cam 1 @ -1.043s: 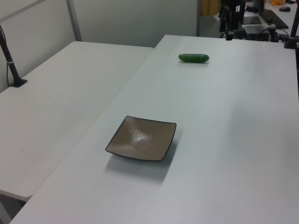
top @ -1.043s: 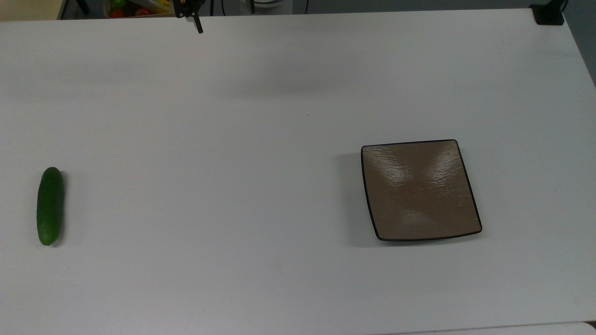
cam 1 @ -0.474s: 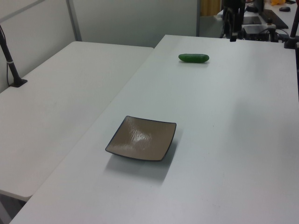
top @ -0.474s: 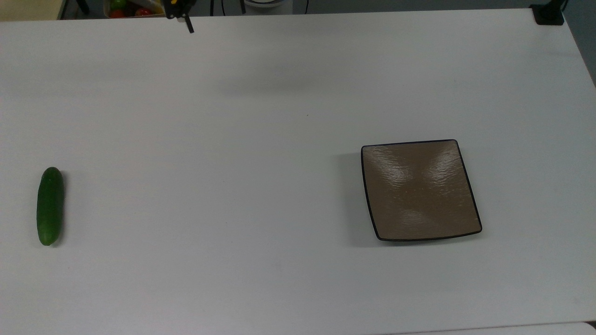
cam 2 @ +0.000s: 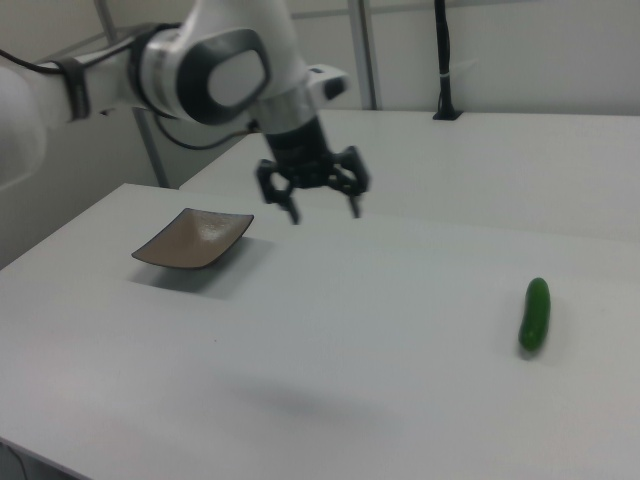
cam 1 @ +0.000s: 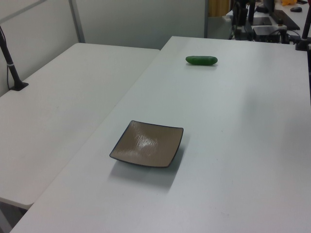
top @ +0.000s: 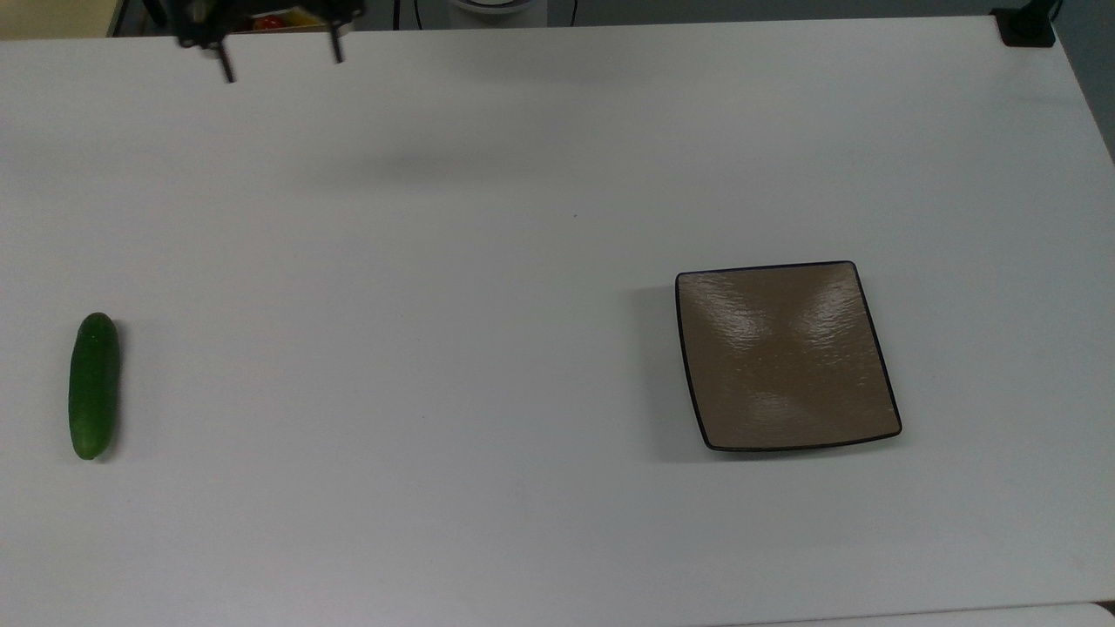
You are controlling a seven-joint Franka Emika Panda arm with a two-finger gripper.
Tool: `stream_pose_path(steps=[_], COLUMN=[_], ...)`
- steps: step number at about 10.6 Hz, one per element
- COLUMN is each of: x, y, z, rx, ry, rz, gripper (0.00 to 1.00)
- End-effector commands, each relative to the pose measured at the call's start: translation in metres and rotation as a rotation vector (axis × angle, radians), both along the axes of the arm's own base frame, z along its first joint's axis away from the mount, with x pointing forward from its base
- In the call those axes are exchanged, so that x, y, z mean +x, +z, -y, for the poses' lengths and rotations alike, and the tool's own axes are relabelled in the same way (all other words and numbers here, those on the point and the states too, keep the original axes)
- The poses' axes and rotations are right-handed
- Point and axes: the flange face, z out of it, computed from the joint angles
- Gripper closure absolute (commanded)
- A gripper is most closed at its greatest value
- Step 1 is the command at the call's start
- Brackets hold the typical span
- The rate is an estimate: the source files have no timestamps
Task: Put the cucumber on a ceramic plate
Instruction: 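Move the open gripper over the green cucumber and lower it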
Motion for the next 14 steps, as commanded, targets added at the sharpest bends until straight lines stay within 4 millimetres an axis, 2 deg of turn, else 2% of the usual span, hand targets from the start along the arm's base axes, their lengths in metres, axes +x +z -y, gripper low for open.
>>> stream_pose_path(steps=[1, 2, 4, 5, 7, 10, 11, 12, 14], x=[0.02, 0.027, 0.048, 0.06, 0.08, 0.111, 0.125, 0.132, 0.141], y=[-0.004, -0.01, -0.035, -0.041, -0.065, -0.118, -0.146, -0.161, -0.193], z=[0.068, 0.089, 0.118, 0.136, 0.159, 0.176, 0.18, 0.192, 0.204], rx=[-0.048, -0.04, -0.026, -0.009, 0.036, 0.047, 0.034, 0.025, 0.012], ry=[-0.081, -0.118, -0.176, -0.213, -0.272, -0.323, -0.328, -0.359, -0.383], rz=[0.162, 0.214, 0.254, 0.285, 0.331, 0.39, 0.395, 0.413, 0.464], gripper=[0.0, 0.0, 0.0, 0.0, 0.0, 0.0, 0.0, 0.0, 0.0])
